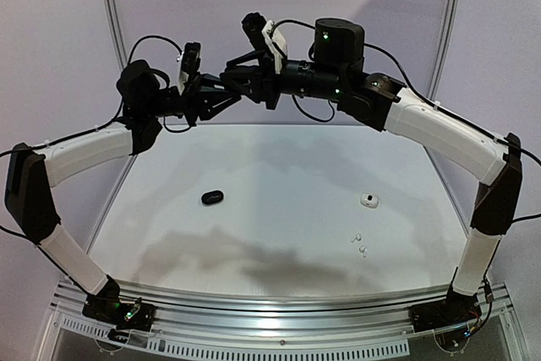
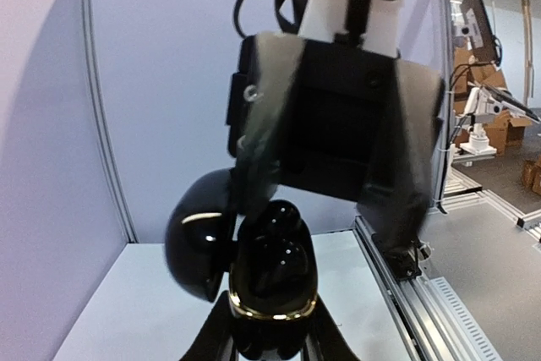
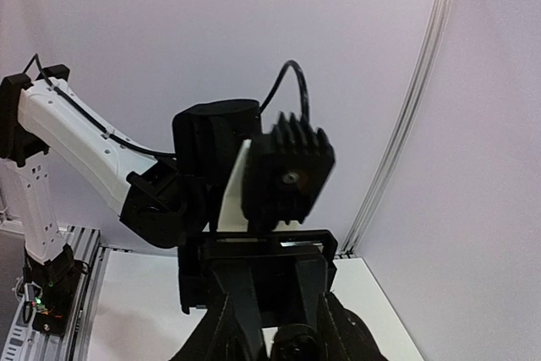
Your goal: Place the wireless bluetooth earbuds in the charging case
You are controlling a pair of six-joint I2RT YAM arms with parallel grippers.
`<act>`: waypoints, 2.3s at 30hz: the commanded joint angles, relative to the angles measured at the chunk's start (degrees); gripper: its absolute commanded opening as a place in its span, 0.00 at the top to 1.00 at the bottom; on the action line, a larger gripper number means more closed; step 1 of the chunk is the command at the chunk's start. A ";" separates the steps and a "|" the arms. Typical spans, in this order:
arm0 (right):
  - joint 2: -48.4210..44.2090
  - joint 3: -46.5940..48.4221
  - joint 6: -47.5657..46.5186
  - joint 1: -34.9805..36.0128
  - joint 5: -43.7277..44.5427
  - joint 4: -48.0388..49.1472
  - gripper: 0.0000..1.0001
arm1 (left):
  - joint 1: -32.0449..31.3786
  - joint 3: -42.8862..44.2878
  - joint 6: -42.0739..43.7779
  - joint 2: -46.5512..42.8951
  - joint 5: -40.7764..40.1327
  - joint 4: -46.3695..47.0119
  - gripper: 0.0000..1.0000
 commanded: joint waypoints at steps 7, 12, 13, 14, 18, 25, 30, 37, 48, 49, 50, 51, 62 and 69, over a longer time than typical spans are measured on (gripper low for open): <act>-3.08 1.07 5.70 0.03 -10.52 7.50 0.62 | 1.02 -1.25 20.97 -2.18 -13.24 -22.55 1.00; -4.89 -0.51 5.89 -0.23 -4.66 6.80 0.56 | 1.04 -2.89 54.22 -3.48 -29.81 -25.10 1.00; -5.51 -1.08 5.81 -0.48 -2.90 6.48 0.56 | 1.00 -3.29 64.26 -3.44 -33.58 -24.58 1.00; -5.84 -1.78 5.82 -0.54 -1.24 6.21 0.56 | 1.22 -3.80 71.11 -3.34 -36.98 -23.41 1.00; -6.98 -3.21 7.09 -1.30 7.09 5.41 0.52 | 2.32 -6.77 87.67 -3.13 -45.48 -14.34 1.00; -6.96 -3.51 10.66 -2.83 17.01 0.98 0.50 | 2.42 -9.05 94.63 -4.04 -50.01 -7.03 1.00; -6.84 -3.72 11.23 -3.08 21.10 -1.89 0.49 | 2.37 -10.66 102.89 -3.81 -50.27 0.75 1.00; -7.76 -5.00 14.13 -4.33 28.55 -4.88 0.46 | 2.56 -6.83 84.35 -4.24 -52.46 -8.54 1.00; -6.82 -9.82 37.07 -18.62 41.81 -36.42 0.40 | 12.64 -3.44 24.67 0.99 -16.74 -64.02 1.00; -6.77 -11.89 38.17 -20.47 39.50 -37.21 0.39 | 14.77 -3.27 21.57 1.70 -15.35 -64.46 1.00; -6.70 -13.93 40.10 -22.31 36.95 -37.69 0.37 | 16.53 -2.77 18.98 2.55 -14.02 -65.19 1.00; -6.44 -16.00 41.28 -24.22 35.18 -38.06 0.35 | 17.88 -1.96 17.59 3.82 -13.00 -66.30 1.00; 1.51 -24.15 48.67 -30.60 33.39 -42.80 0.18 | 29.11 4.07 2.72 24.89 -7.58 -71.50 1.00; 4.99 -26.14 51.02 -30.93 31.33 -40.04 0.18 | 30.04 4.70 -4.02 30.34 -13.46 -67.31 1.00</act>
